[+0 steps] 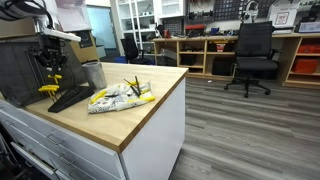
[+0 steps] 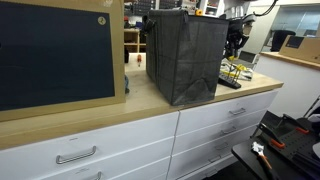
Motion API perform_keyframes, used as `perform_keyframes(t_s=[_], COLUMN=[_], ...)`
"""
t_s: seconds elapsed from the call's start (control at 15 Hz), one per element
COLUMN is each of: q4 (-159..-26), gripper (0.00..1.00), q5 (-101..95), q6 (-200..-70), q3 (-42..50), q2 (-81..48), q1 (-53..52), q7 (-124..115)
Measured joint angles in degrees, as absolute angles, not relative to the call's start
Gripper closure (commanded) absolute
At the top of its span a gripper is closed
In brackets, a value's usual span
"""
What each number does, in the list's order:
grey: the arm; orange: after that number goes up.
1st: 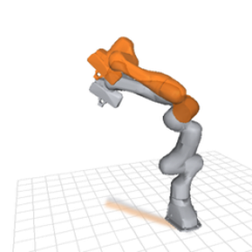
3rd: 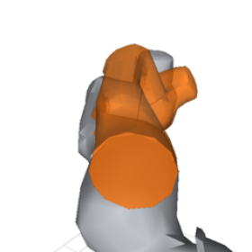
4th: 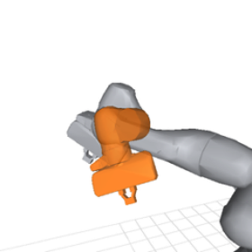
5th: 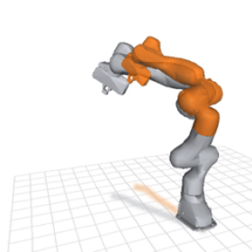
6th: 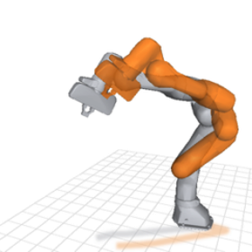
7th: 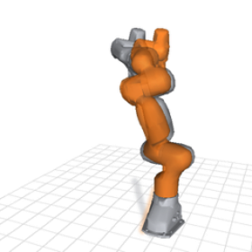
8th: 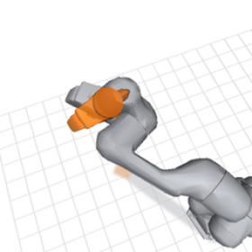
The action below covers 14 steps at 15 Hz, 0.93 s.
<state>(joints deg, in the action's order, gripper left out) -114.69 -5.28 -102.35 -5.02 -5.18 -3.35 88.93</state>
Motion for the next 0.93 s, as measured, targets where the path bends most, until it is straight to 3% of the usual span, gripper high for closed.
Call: perform_keyframes(t_s=[0.93], q4=[-113.18], gripper=[0.96], q5=[-5.23], q6=[-102.33], q3=[-3.83], q2=[-6.53], q1=[-2.05], q7=[88.93])
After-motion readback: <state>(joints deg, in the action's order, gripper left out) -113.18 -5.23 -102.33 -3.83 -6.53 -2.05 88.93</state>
